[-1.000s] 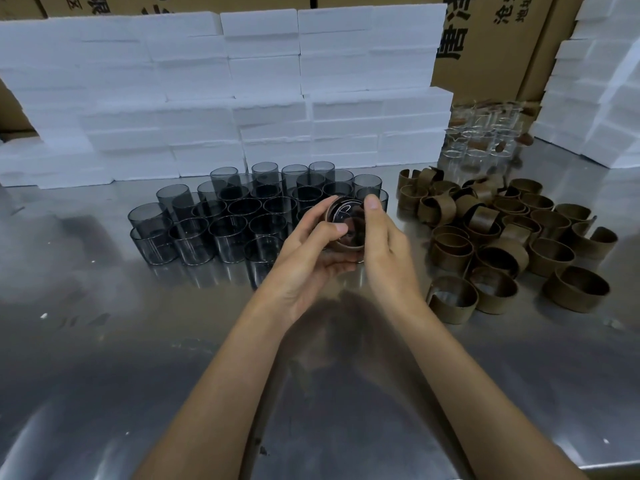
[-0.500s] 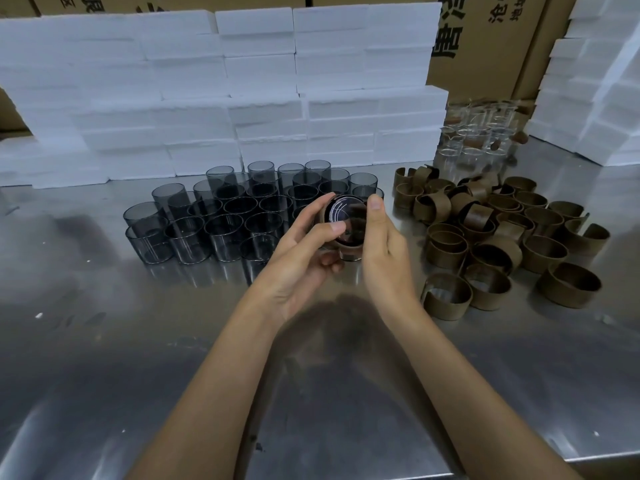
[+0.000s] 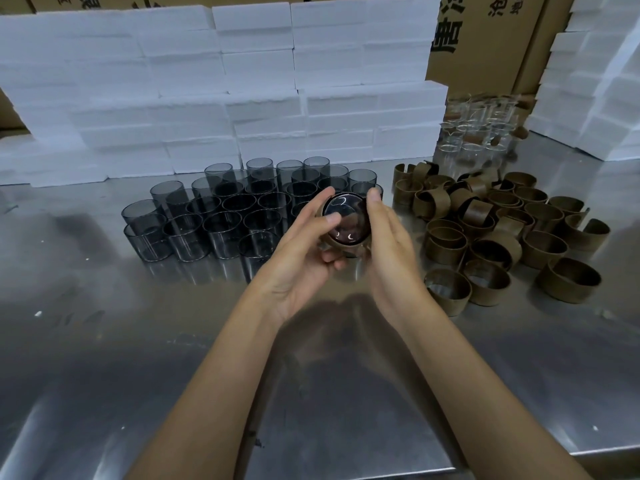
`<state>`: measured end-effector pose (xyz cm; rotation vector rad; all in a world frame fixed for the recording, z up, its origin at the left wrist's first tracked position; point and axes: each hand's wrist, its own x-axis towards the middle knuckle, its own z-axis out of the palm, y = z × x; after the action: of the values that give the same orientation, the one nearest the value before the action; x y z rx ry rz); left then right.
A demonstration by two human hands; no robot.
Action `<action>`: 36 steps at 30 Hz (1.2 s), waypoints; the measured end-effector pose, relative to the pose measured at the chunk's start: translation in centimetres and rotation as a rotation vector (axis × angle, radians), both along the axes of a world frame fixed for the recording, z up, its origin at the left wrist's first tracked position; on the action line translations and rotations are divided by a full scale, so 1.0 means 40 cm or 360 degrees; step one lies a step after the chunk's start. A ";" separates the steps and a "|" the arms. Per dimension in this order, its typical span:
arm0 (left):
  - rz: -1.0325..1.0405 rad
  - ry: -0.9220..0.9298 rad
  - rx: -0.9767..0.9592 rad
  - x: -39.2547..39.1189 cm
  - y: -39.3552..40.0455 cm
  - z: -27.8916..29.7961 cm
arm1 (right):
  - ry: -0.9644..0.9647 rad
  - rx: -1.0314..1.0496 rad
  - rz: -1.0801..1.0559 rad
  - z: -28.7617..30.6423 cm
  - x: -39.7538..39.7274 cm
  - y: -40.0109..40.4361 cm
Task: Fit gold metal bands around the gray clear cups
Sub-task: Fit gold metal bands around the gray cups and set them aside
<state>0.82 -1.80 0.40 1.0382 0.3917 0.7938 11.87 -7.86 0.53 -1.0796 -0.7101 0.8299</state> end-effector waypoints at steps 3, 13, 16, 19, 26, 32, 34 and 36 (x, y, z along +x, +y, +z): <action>-0.0056 -0.0059 -0.0089 -0.003 0.002 0.002 | 0.0203 0.0023 0.0292 0.010 0.009 -0.011; -0.0015 -0.0174 -0.0059 -0.013 0.002 0.004 | 0.0265 0.0065 0.0601 -0.002 0.033 -0.021; 0.0005 -0.0133 0.0064 -0.010 -0.001 0.008 | 0.0445 0.0237 0.0754 -0.002 0.035 -0.028; 0.0023 -0.0110 0.0097 -0.007 -0.004 0.006 | 0.0499 0.0308 0.0781 -0.004 0.031 -0.028; -0.0054 -0.0126 0.0077 -0.008 -0.010 0.004 | 0.0489 0.0248 0.0673 0.002 0.022 -0.030; -0.0072 -0.0062 0.0173 -0.014 0.002 0.002 | 0.0479 0.0262 0.0599 -0.001 0.026 -0.032; 0.0066 0.0053 0.0142 -0.008 0.001 0.006 | 0.0486 0.0315 0.0651 -0.001 0.034 -0.037; 0.0302 0.0118 0.0045 0.001 -0.004 0.008 | 0.0471 0.0287 0.0667 -0.003 0.036 -0.038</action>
<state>0.87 -1.96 0.74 1.0695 0.5495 0.9344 13.31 -9.40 0.40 -0.6335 -0.7529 1.2299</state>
